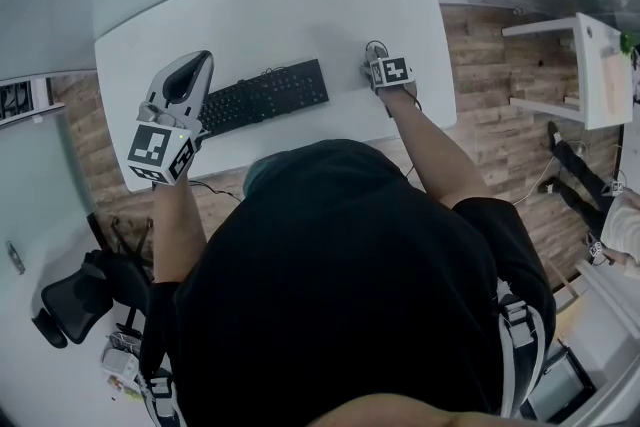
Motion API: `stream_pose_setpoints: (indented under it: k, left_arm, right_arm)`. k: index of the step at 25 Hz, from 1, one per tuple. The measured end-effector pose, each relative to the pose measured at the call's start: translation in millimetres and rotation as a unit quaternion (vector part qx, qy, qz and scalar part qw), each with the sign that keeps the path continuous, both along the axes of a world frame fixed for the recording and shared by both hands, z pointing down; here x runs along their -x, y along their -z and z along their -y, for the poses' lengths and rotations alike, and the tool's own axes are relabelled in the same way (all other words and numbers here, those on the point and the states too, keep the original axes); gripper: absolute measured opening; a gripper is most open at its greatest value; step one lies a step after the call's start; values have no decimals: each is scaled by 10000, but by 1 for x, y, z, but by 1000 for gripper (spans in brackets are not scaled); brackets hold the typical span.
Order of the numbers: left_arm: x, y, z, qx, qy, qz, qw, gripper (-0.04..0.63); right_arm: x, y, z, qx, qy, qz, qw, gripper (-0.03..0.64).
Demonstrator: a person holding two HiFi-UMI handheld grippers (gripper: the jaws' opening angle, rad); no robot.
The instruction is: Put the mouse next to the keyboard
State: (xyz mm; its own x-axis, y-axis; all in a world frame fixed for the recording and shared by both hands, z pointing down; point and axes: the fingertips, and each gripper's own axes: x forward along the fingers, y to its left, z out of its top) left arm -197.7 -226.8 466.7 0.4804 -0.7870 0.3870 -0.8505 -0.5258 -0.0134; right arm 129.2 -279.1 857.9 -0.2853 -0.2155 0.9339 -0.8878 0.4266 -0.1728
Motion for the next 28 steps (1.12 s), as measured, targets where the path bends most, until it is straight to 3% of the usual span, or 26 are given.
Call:
stream_pose_setpoints:
  k: [22,26,28]
  left_arm:
    - [-2,0,-2,10,-68,-20,10000,23]
    - [0,-1,-3,4,-44,-29,10000,21]
    - [0,0,-2,0,-41,-34,10000,21]
  right_arm:
    - [0,-7,-1,-42,191,-427,9989,402]
    - [14,-5,1,-102,201,-79,9997,402]
    - [4,-6,2,-126,158,-304,9993,402]
